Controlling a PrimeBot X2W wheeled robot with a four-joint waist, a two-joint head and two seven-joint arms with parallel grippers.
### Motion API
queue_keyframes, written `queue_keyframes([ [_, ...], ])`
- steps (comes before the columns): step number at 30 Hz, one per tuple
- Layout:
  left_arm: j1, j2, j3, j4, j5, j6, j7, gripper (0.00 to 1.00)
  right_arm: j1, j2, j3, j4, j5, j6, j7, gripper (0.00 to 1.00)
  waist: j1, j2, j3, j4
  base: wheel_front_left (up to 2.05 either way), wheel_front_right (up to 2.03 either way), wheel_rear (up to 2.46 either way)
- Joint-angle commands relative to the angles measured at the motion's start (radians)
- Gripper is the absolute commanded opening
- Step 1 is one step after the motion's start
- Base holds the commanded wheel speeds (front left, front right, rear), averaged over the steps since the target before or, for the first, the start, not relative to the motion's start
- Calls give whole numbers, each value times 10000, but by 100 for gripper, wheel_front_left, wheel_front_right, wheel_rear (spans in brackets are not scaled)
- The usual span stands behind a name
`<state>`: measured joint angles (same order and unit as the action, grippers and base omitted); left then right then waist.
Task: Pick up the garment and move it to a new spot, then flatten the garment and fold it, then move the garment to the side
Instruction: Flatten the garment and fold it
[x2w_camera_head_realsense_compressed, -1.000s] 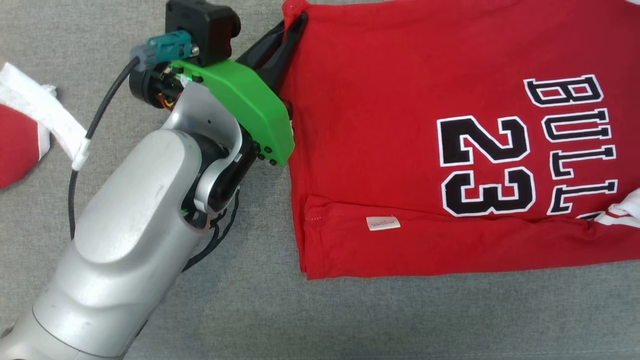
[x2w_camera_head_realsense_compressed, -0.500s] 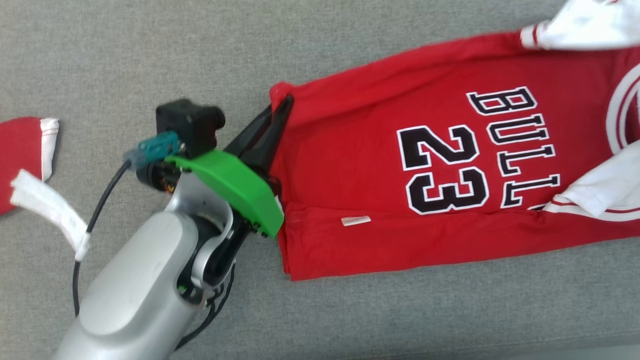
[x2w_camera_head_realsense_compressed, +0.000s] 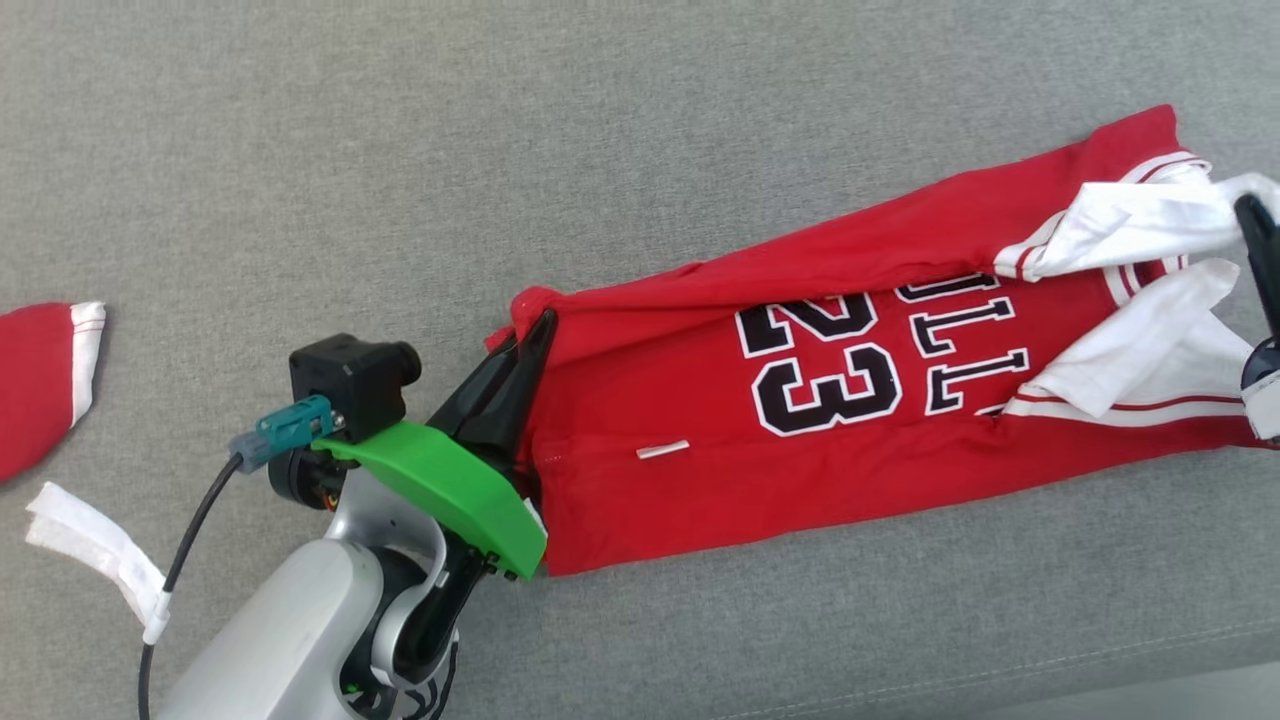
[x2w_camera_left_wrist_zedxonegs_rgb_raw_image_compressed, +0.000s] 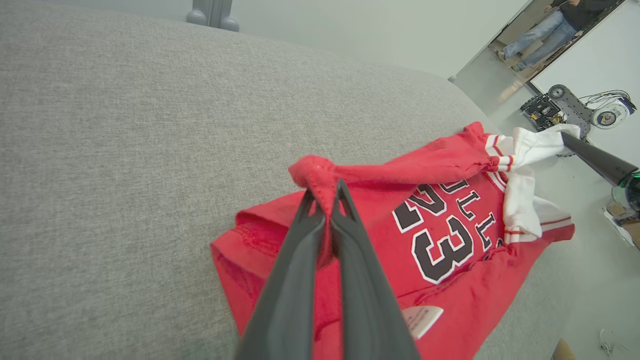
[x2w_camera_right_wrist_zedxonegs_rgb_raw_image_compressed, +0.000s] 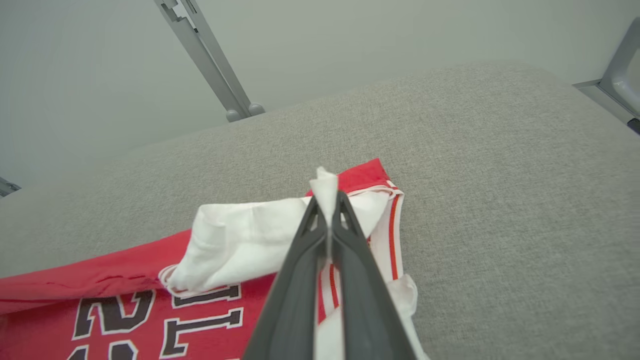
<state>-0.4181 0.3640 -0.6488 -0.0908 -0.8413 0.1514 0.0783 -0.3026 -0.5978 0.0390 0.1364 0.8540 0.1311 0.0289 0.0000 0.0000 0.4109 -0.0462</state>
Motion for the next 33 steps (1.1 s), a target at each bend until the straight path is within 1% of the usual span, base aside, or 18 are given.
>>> queue_keyframes([
  [1,196,127,24,22,31,83,-19,0,192,140,-94,11,-133,-9,66,0,0,0,-130,-128,0,0,0],
  [2,246,147,12,54,69,95,-41,25,231,241,-148,48,-207,-9,122,0,0,0,-144,-143,0,0,0],
  [3,323,184,-20,106,106,121,-61,45,323,366,-147,75,-318,-9,211,11,0,0,-163,-156,0,0,0],
  [4,389,249,-66,159,179,145,-85,87,416,477,-66,65,-408,-7,343,69,0,0,-185,-168,0,0,0],
  [5,515,275,-125,215,193,168,-75,100,503,565,-89,116,-479,-7,441,100,0,0,-212,-181,0,0,0],
  [7,791,332,-254,285,118,161,13,100,662,656,-79,191,-554,-7,723,100,0,0,-254,-197,0,0,0],
  [10,1216,612,-319,304,266,244,-131,100,864,671,-238,319,-775,-7,1094,100,0,0,-325,-217,0,0,0],
  [13,1633,725,-122,170,531,441,-858,100,716,822,-678,443,-1028,-6,1181,100,0,0,-390,-235,0,0,0],
  [16,2052,525,159,78,870,610,-2149,100,289,1173,-1250,716,-1343,-6,1376,100,0,0,-448,-216,0,0,0],
  [18,2183,485,117,201,1280,683,-2743,100,6,1480,-1523,1063,-1680,-6,1649,100,0,0,-454,-181,0,0,0],
  [21,2310,30,140,386,1618,749,-3216,100,-498,1776,-1697,1683,-2175,-6,2173,100,0,0,-419,-35,0,0,0],
  [25,2422,-541,385,741,2302,586,-3439,100,-1131,2097,-1860,2776,-2978,-6,2747,100,0,0,-264,206,0,0,0],
  [27,2486,-874,740,691,2700,452,-3441,100,-1364,2272,-1882,3219,-3030,-6,2909,100,0,0,-214,327,0,0,0],
  [29,2718,-1177,1145,742,3047,223,-3436,100,-1492,2264,-1894,3674,-3200,-7,3013,100,0,0,-203,482,0,0,0],
  [33,3096,-1736,1942,961,3693,-381,-3433,100,-1486,2449,-1788,4317,-3005,-6,3278,100,0,0,-309,705,0,0,0],
])
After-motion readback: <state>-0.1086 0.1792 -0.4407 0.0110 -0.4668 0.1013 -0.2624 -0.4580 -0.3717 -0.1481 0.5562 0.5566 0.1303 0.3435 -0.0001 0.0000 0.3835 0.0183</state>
